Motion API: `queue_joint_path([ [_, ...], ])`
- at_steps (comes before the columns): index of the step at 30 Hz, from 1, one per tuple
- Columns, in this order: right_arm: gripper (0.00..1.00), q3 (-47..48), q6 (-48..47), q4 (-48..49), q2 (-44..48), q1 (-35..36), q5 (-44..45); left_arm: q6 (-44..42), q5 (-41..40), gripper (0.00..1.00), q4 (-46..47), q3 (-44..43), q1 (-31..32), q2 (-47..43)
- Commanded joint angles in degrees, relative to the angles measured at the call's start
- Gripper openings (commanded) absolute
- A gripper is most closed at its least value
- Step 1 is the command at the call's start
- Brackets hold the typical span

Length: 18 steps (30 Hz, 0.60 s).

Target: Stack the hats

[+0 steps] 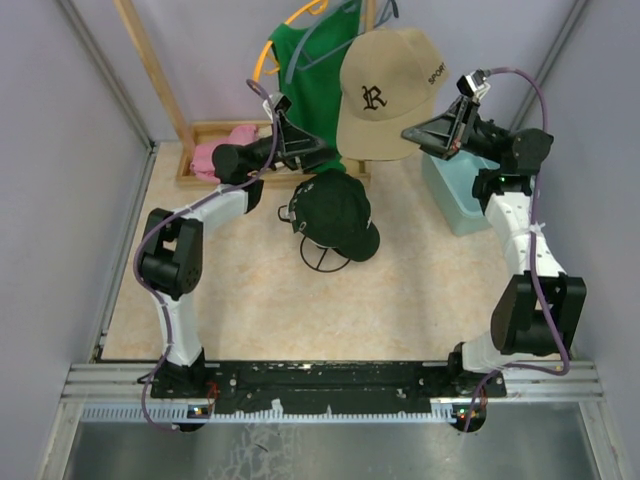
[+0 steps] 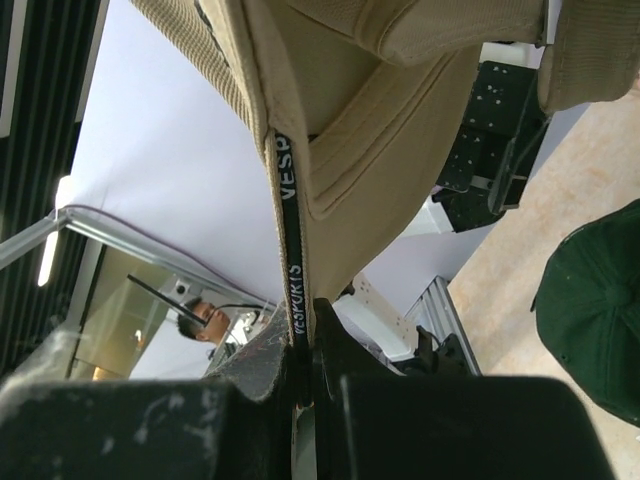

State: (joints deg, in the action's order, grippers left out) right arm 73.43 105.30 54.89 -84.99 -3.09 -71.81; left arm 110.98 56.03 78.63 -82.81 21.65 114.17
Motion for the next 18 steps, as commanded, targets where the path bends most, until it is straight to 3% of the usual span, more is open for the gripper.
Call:
queue_joint_path([
  [1, 0.0, 1.86, 1.25, 3.26, 3.11, 1.35, 0.98, -0.88, 1.28, 0.61, 2.73, 0.16, 0.04, -3.37],
  [11, 0.0, -1.67, 1.03, 3.35, 4.99, 3.71, 1.6, -1.41, 0.14, 0.63, 0.49, -4.32, 1.3, -2.87],
  [16, 0.0, -3.85, -4.57, -3.4, 7.07, 5.48, 1.71, -1.52, 0.19, 0.63, -0.26, -5.69, 2.49, -2.27],
  [18, 0.0, -4.66, -6.68, -5.86, 8.01, 5.81, 1.75, -1.75, 0.57, 0.57, -0.71, -6.76, 3.5, -1.68],
])
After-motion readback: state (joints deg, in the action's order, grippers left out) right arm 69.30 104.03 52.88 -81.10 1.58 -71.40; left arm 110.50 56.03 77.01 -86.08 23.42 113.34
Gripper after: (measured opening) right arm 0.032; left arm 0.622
